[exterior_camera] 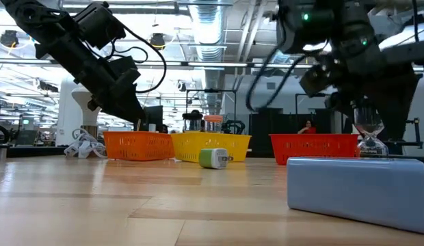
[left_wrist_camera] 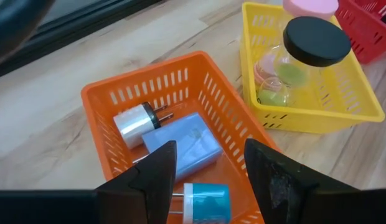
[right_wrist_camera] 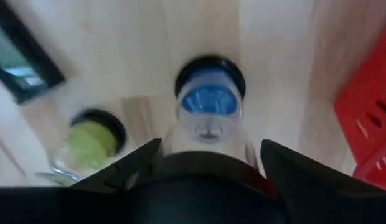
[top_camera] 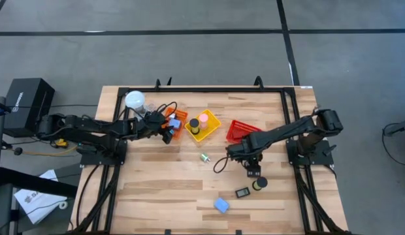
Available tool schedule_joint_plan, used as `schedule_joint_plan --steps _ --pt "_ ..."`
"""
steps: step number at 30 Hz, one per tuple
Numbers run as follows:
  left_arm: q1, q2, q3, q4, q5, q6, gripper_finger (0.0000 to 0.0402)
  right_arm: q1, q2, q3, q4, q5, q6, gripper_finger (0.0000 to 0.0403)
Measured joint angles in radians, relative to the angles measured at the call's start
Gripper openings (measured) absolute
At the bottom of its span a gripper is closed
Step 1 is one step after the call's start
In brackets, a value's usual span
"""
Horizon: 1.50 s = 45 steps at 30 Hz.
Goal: Pick & Place Office items
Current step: Put the blue hourglass in the yellow bin
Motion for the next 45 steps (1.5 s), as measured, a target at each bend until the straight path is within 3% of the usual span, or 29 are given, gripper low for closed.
schedule_joint_plan --steps 15,34,45 --pt "0.0 0.0 0.0 0.002 0.0 0.0 0.0181 0.004 -0.109 0.0 0.042 0.001 0.037 0.0263" --pt "0.0 0.0 0.0 0.024 0.0 0.002 0.0181 0.003 -0.111 0.0 0.076 0.003 0.054 0.0263" --pt "0.0 0.0 0.0 0.032 0.0 0.002 0.0181 0.035 -0.111 0.0 0.079 0.004 0.154 0.0263"
